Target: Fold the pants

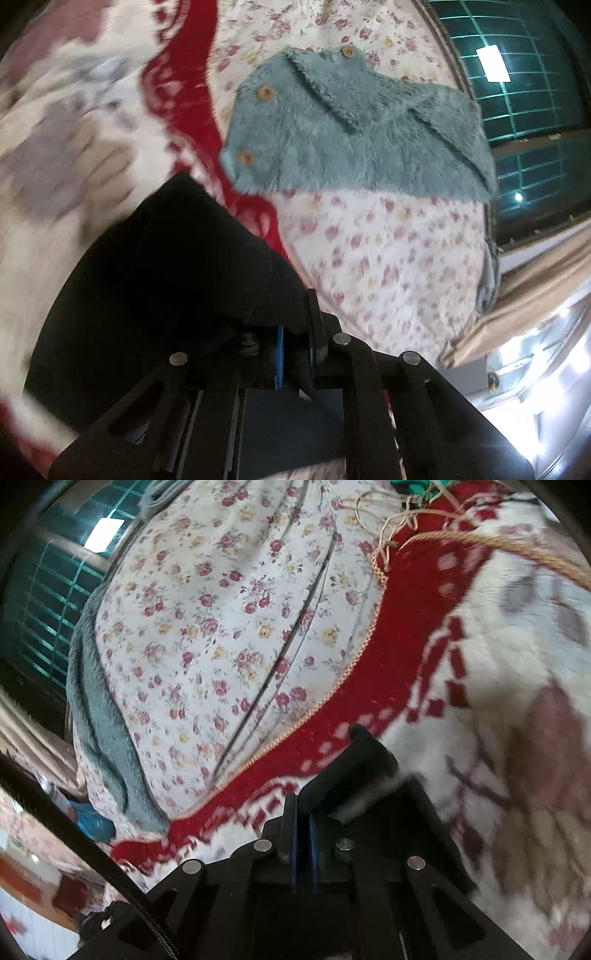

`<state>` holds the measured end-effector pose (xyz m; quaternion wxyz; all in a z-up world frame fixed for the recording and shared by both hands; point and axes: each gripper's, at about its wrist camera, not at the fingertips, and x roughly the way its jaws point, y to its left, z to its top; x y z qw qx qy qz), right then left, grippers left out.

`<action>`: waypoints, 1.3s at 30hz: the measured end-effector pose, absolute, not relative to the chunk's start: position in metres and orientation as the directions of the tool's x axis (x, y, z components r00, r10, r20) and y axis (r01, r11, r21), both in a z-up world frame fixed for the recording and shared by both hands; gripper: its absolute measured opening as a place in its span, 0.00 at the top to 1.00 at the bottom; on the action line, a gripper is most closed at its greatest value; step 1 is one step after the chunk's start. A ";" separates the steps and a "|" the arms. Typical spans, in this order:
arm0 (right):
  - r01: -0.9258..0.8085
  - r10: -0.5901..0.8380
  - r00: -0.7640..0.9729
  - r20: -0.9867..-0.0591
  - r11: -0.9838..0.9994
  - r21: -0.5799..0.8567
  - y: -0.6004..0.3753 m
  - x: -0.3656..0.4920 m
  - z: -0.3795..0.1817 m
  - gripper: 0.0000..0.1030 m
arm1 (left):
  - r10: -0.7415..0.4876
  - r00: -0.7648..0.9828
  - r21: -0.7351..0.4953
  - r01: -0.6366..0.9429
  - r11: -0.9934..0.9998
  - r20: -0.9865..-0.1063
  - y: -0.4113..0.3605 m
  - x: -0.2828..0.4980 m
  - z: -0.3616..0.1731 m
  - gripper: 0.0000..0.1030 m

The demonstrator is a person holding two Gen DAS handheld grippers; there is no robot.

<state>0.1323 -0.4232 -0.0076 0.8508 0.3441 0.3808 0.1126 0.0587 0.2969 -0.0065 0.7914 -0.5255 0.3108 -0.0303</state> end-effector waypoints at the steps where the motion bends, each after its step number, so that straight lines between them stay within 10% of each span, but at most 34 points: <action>1: 0.083 0.467 0.683 -0.562 0.715 0.694 -0.423 0.148 -0.009 0.96 | -0.370 0.798 -0.842 -0.291 0.455 -0.475 0.299 0.077 -0.006 0.92; 5: 0.116 0.532 0.679 -0.506 0.603 0.790 -0.418 0.212 -0.020 0.93 | -0.329 0.760 -0.797 -0.387 0.464 -0.561 0.302 0.157 -0.023 0.89; 7: 0.150 0.520 0.613 -0.595 0.663 0.734 -0.404 0.245 -0.028 0.47 | -0.357 0.697 -0.776 -0.483 0.406 -0.621 0.305 0.173 -0.046 0.81; 8: 0.173 0.494 0.600 -0.629 0.687 0.705 -0.400 0.249 -0.028 0.43 | -0.379 0.710 -0.802 -0.481 0.353 -0.593 0.305 0.171 -0.052 0.79; 11: 0.128 0.502 0.631 -0.591 0.684 0.718 -0.395 0.236 -0.026 0.43 | -0.368 0.765 -0.839 -0.402 0.368 -0.528 0.301 0.152 -0.047 0.59; 23: 0.124 0.504 0.739 -0.448 0.551 0.825 -0.460 0.097 -0.018 0.43 | -0.453 0.780 -0.895 -0.306 0.325 -0.431 0.301 0.041 -0.019 0.43; 30: 0.371 0.459 0.612 -0.644 0.552 0.747 -0.473 0.053 -0.044 0.42 | -0.396 0.790 -0.880 -0.375 0.292 -0.468 0.319 -0.052 -0.035 0.43; 39: 0.344 0.571 0.636 -0.518 0.392 0.853 -0.479 0.077 -0.078 0.42 | -0.434 0.769 -0.882 -0.393 0.259 -0.470 0.312 -0.047 -0.076 0.42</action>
